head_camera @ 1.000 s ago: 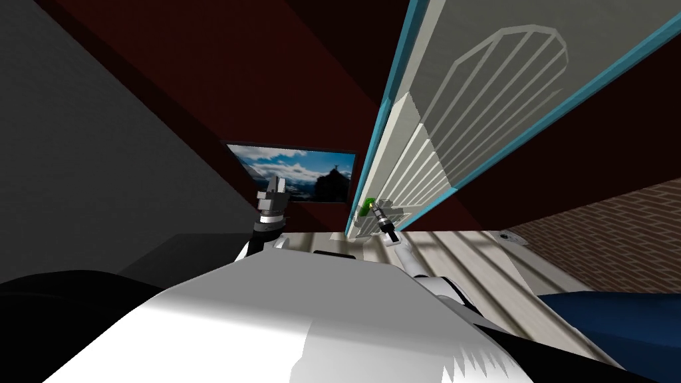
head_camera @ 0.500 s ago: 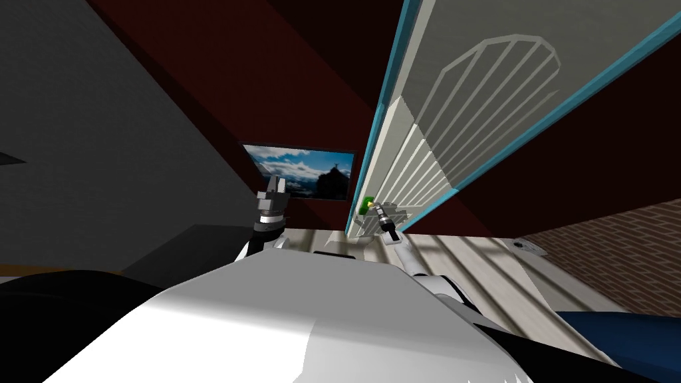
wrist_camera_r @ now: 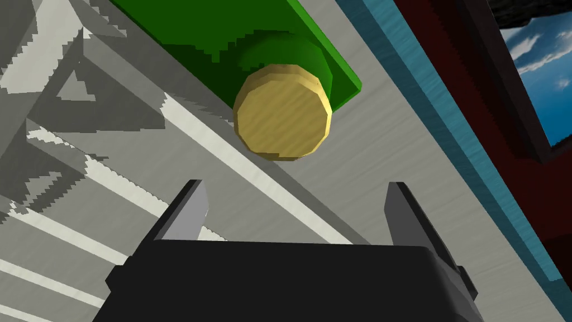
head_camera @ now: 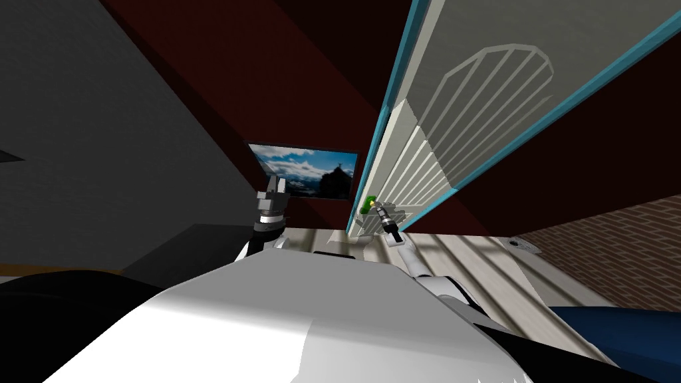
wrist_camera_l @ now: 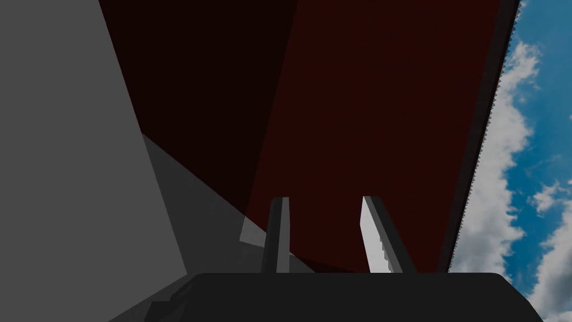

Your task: Pull the door open

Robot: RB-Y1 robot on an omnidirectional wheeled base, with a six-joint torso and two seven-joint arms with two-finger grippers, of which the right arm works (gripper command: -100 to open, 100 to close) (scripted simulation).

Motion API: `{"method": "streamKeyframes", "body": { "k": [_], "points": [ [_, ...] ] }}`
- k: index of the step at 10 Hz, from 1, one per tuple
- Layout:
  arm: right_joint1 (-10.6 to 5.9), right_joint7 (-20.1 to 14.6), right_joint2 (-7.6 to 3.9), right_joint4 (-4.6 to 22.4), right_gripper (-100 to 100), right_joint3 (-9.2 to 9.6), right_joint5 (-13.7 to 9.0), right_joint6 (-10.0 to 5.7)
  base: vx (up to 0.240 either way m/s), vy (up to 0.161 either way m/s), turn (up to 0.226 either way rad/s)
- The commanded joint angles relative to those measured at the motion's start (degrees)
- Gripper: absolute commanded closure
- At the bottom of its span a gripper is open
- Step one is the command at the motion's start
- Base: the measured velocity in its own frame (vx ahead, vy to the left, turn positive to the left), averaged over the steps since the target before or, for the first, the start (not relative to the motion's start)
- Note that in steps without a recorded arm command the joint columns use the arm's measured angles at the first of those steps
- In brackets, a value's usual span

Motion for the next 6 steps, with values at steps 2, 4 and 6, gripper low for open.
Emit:
{"method": "streamKeyframes", "body": {
  "k": [2, 4, 6],
  "points": [
    [0.37, 4.46, -1.44, 0.65, -100, 0.41, 0.17, -0.6, -0.052, 0.04, -0.005],
    [0.44, 7.16, -2.0, 1.05, -100, 0.57, 0.23, -0.87, -0.038, 0.024, -0.002],
    [0.52, 9.44, -2.56, 1.46, -100, 0.74, 0.3, -1.15, -0.043, 0.032, -0.004]
  ]
}}
